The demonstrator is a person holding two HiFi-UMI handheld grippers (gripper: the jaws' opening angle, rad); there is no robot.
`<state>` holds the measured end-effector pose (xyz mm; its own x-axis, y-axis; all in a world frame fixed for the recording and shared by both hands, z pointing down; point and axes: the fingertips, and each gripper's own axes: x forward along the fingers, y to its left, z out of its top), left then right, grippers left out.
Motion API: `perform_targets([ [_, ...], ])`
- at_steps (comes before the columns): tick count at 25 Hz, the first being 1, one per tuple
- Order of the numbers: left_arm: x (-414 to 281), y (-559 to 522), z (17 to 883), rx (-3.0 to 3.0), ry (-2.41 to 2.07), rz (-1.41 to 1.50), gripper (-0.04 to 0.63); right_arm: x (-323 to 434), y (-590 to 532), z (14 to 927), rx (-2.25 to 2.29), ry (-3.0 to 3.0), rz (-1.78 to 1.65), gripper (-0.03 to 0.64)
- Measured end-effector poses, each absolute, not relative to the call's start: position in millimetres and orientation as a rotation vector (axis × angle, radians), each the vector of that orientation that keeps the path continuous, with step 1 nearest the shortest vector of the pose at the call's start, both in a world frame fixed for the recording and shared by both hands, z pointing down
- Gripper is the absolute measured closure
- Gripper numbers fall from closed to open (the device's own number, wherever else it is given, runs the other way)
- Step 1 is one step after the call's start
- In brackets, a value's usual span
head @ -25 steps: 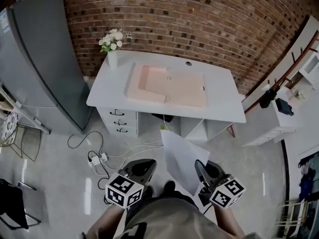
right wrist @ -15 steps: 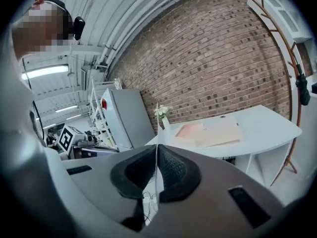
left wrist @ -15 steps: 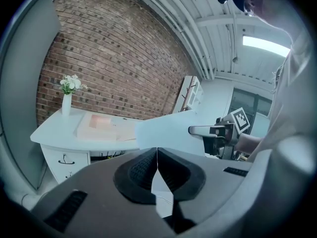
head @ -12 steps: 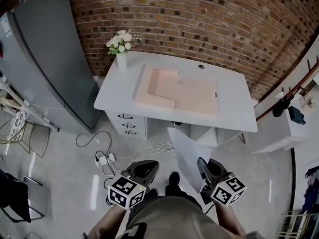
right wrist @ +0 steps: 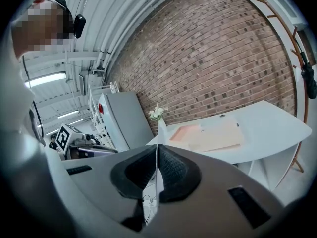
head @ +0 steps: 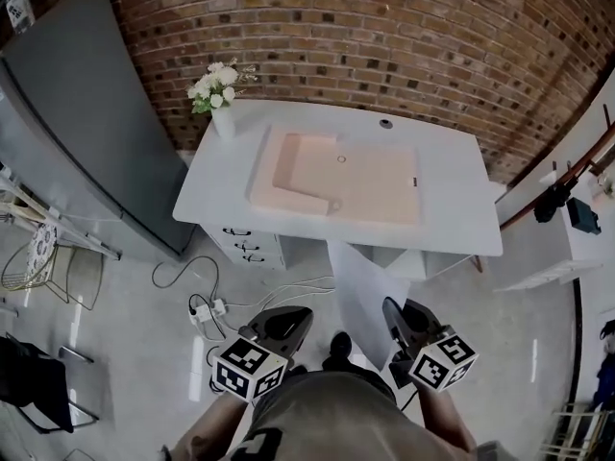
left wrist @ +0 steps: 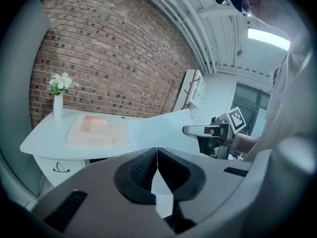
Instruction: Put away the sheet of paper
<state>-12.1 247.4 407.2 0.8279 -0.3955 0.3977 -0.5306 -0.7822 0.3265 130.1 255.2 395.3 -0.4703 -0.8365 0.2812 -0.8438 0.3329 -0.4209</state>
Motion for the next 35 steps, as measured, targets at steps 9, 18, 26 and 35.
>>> perform_targets([
  [9,52.5,224.6,399.8,2.62,-0.644,0.513,0.578,175.7,232.0,408.9,1.618,-2.6,0.927,0.594],
  [18,106.2,190.5,400.3,2.601,-0.688,0.541,0.578,233.6,191.3,411.1,1.554,-2.632,0.945,0.594],
  [26,138.9,171.1,390.1,2.628,-0.704,0.482,0.58,275.1,160.4,405.1,1.559,-2.649,0.94,0.594],
  [35,146.7,160.8,351.3,2.791,-0.697,0.251,0.581,285.6,141.9,412.6,1.534,-2.664,0.972,0.594],
])
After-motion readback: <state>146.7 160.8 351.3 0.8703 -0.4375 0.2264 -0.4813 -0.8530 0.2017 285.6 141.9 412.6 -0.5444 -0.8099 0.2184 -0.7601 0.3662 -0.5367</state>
